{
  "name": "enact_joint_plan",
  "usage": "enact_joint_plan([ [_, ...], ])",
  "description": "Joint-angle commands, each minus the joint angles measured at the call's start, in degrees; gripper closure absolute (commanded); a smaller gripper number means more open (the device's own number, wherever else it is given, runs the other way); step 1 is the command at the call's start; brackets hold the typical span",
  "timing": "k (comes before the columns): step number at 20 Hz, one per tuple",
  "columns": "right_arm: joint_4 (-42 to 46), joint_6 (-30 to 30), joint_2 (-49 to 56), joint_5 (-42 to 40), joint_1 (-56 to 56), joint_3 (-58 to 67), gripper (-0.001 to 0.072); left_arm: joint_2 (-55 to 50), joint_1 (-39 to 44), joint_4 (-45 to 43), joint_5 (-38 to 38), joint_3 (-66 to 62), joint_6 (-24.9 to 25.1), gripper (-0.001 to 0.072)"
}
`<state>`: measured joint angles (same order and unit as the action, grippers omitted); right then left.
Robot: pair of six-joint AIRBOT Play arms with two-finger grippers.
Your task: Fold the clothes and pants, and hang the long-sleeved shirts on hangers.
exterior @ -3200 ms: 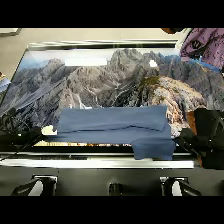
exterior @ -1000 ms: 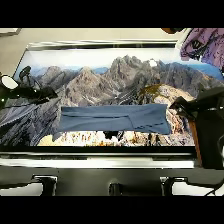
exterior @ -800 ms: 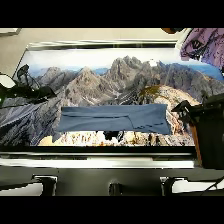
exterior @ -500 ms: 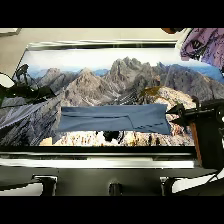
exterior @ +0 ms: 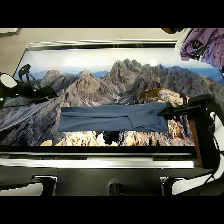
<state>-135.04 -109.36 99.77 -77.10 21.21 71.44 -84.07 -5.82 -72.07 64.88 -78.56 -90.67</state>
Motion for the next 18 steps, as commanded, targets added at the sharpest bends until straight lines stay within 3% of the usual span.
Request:
enact_joint_plan([
  [1, 1.68, 5.6, -7.91, 0.15, -0.7, 0.79, 0.0682, -2.19, 3.17, 3.17, -0.85, -0.04, 0.02, 0.0118],
  [2, 2.78, 7.91, -10.58, -0.35, -0.72, 1.33, 0.0682, -3.58, 4.94, 6.27, -1.38, -0.04, 0.02, 0.0271],
  [3, 3.93, 10.16, -13.31, -1.18, -0.72, 2.03, 0.0682, -5.14, 6.86, 9.38, -1.92, -0.04, 0.04, 0.0516],
  [4, 5.42, 12.31, -15.69, -1.75, -0.72, 2.78, 0.0682, -6.88, 9.31, 12.79, -2.97, -0.04, 0.04, 0.0696],
  [7, 11.72, 18.6, -21.97, -3.21, -0.72, 5.79, 0.0682, -11.96, 18.23, 21.99, -9.05, -0.15, 0.02, 0.0691],
  [13, 17.7, 24.04, -26.08, -10.1, -0.72, 13.29, 0.0682, -19.69, 36.39, 41.51, -26.23, -0.28, 0.02, 0.0692],
  [18, 20.63, 26.71, -26.21, -14.12, -0.72, 19.21, 0.0682, -27.74, 47.3, 49.05, -33.31, -8.7, 0.0, 0.0692],
])
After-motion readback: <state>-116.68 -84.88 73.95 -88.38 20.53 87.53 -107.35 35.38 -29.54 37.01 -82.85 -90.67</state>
